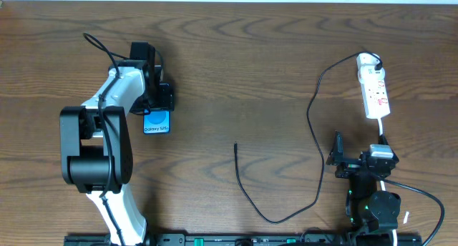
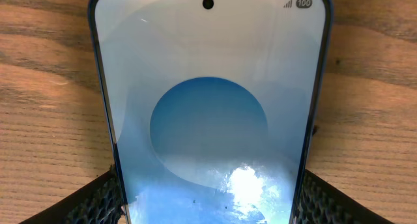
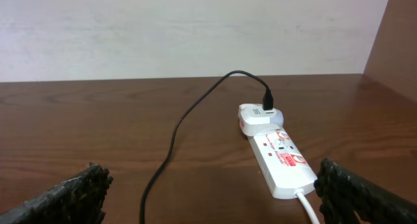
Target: Plug charger to phone and switch on socket
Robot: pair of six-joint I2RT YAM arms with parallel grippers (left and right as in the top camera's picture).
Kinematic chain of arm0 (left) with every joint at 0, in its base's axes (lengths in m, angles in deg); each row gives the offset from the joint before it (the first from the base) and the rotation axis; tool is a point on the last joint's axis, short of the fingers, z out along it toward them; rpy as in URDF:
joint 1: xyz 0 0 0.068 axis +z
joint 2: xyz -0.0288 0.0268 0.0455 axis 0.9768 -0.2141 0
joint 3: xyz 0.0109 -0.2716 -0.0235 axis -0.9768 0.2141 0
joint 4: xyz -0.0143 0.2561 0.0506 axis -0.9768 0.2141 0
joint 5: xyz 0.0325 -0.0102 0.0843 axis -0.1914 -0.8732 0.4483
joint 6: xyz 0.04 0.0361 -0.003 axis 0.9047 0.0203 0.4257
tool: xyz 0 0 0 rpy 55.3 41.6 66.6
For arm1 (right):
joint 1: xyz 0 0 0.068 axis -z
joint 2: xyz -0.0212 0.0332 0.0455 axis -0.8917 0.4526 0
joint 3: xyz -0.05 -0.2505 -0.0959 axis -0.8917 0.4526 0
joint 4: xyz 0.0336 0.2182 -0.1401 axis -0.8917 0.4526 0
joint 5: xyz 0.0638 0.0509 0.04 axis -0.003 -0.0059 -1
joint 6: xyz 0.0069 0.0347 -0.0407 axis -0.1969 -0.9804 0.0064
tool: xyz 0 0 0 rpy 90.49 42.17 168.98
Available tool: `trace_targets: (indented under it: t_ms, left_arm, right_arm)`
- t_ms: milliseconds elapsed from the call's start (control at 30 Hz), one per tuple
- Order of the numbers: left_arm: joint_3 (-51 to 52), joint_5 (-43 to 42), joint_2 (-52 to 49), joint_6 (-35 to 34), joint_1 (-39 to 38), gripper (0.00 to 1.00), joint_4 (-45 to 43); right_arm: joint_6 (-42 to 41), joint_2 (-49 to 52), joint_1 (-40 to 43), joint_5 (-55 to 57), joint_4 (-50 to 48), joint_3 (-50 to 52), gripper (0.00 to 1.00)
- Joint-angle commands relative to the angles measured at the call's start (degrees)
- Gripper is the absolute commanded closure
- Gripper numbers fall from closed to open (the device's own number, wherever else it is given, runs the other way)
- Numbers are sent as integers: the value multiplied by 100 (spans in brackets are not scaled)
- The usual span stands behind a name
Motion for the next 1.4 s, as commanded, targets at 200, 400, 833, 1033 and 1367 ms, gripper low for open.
trace_targets:
  t_ms: [200, 400, 833, 1033, 1367]
  left_arm:
    - [348, -164, -407, -4, -2, 41, -48]
    - [348, -164, -404, -4, -2, 57, -50]
    - [348, -164, -404, -7, -2, 76, -46]
    - [348, -162, -407, -4, -2, 92, -57]
    - [345, -157, -404, 20, -2, 92, -50]
  right_arm:
    - [-59, -44, 17, 35, 24, 7, 1]
    - [-61, -44, 17, 37, 24, 7, 1]
    - [-61, -44, 17, 37, 24, 7, 1]
    - [-61, -44, 17, 35, 24, 7, 1]
    - [-61, -44, 17, 37, 24, 7, 1]
